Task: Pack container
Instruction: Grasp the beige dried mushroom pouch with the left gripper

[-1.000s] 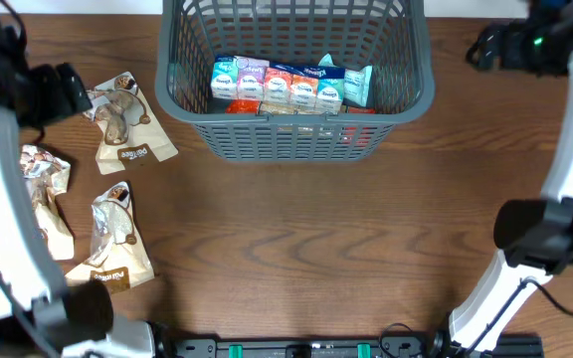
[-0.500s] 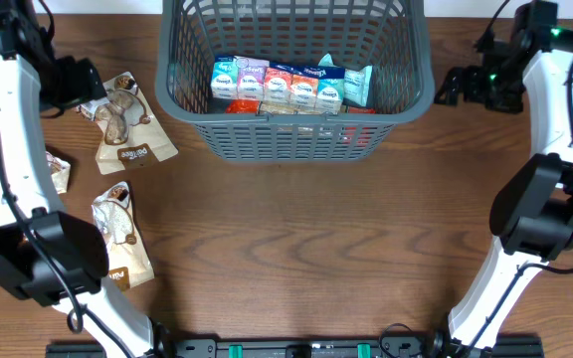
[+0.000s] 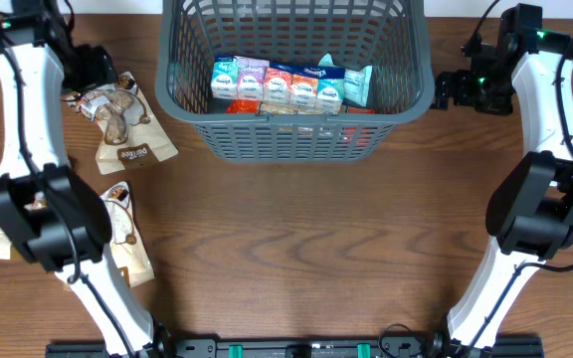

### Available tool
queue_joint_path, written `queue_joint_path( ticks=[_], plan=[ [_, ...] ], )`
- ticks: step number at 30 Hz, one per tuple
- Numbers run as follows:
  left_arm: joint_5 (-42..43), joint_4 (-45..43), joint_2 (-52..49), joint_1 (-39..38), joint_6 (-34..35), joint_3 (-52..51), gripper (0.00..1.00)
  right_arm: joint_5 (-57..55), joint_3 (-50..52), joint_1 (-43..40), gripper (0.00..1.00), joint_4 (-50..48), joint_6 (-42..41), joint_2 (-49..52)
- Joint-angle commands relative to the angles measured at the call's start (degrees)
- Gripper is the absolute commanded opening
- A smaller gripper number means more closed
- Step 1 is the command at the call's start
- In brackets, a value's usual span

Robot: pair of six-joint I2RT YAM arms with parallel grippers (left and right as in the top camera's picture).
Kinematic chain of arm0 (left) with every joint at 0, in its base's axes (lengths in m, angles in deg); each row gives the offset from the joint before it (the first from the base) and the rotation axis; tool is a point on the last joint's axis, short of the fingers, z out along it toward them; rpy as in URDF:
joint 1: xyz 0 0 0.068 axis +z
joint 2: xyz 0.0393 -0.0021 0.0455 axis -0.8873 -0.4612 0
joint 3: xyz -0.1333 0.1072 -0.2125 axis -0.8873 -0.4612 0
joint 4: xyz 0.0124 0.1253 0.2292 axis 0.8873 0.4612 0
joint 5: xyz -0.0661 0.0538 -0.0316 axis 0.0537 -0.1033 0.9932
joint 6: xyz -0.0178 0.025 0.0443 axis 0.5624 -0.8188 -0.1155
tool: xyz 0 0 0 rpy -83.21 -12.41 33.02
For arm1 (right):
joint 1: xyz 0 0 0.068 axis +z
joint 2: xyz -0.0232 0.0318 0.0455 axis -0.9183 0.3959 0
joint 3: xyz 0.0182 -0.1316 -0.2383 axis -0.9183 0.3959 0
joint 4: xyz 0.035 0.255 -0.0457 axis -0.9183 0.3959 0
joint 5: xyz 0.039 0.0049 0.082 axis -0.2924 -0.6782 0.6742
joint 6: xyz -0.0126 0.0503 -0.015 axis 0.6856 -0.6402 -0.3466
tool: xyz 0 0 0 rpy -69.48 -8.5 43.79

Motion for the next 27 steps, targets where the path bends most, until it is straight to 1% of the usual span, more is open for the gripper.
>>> queue_joint_path(
  ticks=[1, 7, 9, 11, 20, 21, 22, 24, 27],
  plan=[
    [0.0, -0.3, -4.3, 0.0, 1.5, 1.2, 0.98, 0.5, 0.5, 0.7, 0.99, -0.1, 1.4, 0.4],
    [0.3, -2.3, -10.5, 0.0, 4.8, 1.2, 0.98, 0.5, 0.5, 0.7, 0.99, 0.0, 1.7, 0.4],
    [1.5, -3.2, -12.1, 0.0, 4.9, 1.2, 0.99, 0.5, 0.5, 0.7, 0.99, 0.1, 1.7, 0.4],
    [2.8, -4.2, -13.1, 0.0, 4.9, 1.1, 0.99, 0.5, 0.5, 0.7, 0.99, 0.1, 1.7, 0.4],
    [2.8, -6.3, -15.5, -0.1, 5.7, 0.8, 0.99, 0.4, 0.5, 0.7, 0.99, 0.8, 2.1, 0.4],
    [2.8, -6.4, -15.6, -0.1, 5.7, 0.8, 0.98, 0.4, 0.5, 0.7, 0.99, 1.0, 2.1, 0.4],
    [2.8, -6.4, -15.6, -0.1, 5.7, 0.8, 0.94, 0.4, 0.5, 0.7, 0.99, 1.0, 2.1, 0.4],
    [2.8, -6.5, -15.6, -0.1, 5.7, 0.7, 0.83, 0.4, 0.5, 0.7, 0.99, 1.2, 2.1, 0.4],
    [2.8, -6.6, -15.7, -0.1, 5.7, 0.2, 0.79, 0.4, 0.5, 0.7, 0.99, 1.8, 2.1, 0.4]
  ],
)
